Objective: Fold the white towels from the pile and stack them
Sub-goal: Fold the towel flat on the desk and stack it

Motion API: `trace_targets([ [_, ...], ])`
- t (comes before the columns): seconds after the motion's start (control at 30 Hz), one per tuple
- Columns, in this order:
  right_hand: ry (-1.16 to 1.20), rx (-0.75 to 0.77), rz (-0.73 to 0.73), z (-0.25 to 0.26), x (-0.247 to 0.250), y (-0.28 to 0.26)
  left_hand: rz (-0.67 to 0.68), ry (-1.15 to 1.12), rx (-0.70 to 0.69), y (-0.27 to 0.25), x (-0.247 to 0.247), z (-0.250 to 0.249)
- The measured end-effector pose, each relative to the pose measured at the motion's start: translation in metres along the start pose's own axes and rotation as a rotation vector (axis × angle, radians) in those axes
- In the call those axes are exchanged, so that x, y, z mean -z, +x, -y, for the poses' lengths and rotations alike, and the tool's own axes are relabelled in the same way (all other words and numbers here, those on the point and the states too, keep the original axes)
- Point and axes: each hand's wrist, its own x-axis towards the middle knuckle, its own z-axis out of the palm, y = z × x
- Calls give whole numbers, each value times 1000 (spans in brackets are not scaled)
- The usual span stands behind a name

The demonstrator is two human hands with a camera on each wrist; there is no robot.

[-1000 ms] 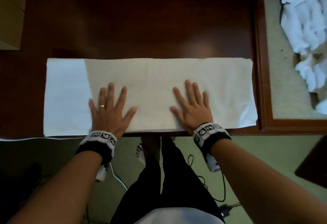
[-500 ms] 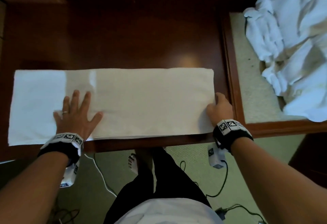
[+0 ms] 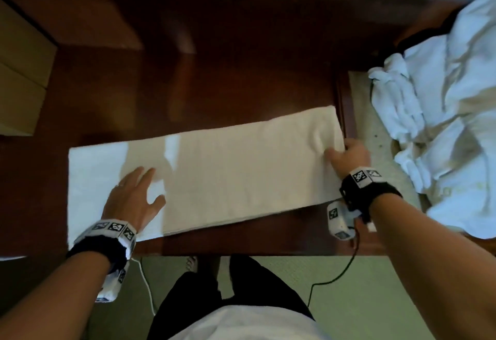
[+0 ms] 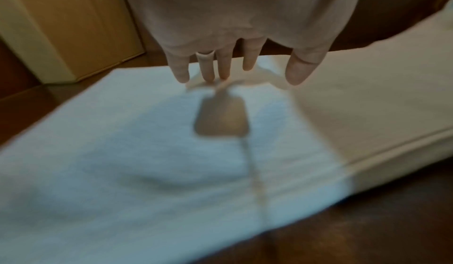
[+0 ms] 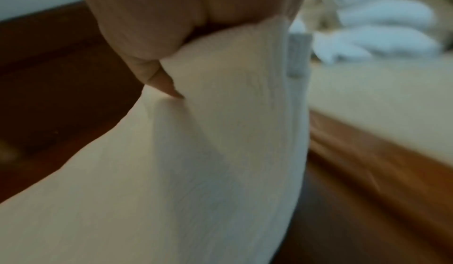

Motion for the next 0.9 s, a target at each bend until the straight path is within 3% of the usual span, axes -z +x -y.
trace_targets([
  [0.1, -236, 157, -200, 40, 47, 35, -14, 4, -81, -2, 5, -9],
  [0.2, -318, 259, -362, 69, 83, 46, -10, 15, -161, -7, 10, -17],
  [0.3, -352, 359, -412, 91, 85, 30, 75, 77, -311, -14, 8, -26],
  [0.37, -357, 466, -360, 100, 65, 4, 88, 95, -399, -16, 5, -30],
  [0.5, -434, 634, -142, 107, -6, -67, 76, 28, -385, -13, 27, -23],
  [0.67, -486, 822, 55, 86, -119, -160, -117, 45, -373, -3, 48, 11],
  [0.77, -509, 805, 123, 63, -173, -197, -159, 149, -548, -6, 42, 16],
  [0.9, -504, 807, 103, 34, -191, -216, -158, 314, -849, -8, 27, -5],
])
